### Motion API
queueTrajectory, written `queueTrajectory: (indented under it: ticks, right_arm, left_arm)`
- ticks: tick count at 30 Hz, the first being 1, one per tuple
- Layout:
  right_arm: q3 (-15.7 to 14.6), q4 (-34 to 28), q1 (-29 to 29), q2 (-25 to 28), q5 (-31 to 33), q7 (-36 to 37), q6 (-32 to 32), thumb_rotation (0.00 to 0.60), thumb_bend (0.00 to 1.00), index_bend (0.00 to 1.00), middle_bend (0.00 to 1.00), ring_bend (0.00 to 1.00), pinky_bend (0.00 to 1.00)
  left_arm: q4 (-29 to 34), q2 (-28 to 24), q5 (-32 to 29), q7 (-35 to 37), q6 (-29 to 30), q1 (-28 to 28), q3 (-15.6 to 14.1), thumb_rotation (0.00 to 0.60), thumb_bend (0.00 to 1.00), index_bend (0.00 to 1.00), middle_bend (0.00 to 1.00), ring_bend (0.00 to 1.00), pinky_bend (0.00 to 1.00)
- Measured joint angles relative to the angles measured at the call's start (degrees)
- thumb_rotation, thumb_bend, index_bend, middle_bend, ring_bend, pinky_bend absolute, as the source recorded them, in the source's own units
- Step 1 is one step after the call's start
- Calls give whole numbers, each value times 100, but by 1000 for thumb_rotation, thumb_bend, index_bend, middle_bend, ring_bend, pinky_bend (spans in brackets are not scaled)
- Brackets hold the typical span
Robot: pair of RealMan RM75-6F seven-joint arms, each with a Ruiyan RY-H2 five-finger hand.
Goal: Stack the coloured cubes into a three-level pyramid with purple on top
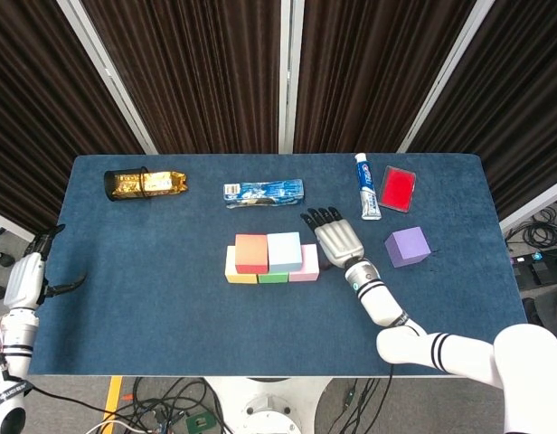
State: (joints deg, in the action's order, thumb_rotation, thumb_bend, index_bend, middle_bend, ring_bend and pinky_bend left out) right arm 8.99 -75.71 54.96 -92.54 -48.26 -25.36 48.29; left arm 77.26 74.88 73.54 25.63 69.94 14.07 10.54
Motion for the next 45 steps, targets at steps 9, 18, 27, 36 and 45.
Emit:
queueTrajectory:
  ticks: [9,18,27,36,45]
  right_arm:
    - [60,-39,-17,21,-22,23,-57,600,76,0,9,0,0]
    - [64,-43,-36,37,-18,-34,-68,600,78,0,9,0,0]
    - [104,-63,-32,24,-44,-18,-90,600,79,0,9,0,0]
    - [96,-205,-71,153,-48,-77,-29,600,80,0,9,0,0]
    - [132,-1310,-178,1135,-49,-261,179,600,78,0,33,0,0]
  left_arm:
    - [21,-11,4,-9,-6,11,8,600,222,95,89,1,91]
    - [61,-35,-18,6,-37,18,14,600,222,95,89,1,91]
    - [66,-35,-34,9,-61,29,21,600,221,95,89,1,91]
    - [89,-52,-36,49,-83,29,17,600,221,95,89,1,91]
    - [172,-81,-38,22,-106,44,20,600,221,95,89,0,91]
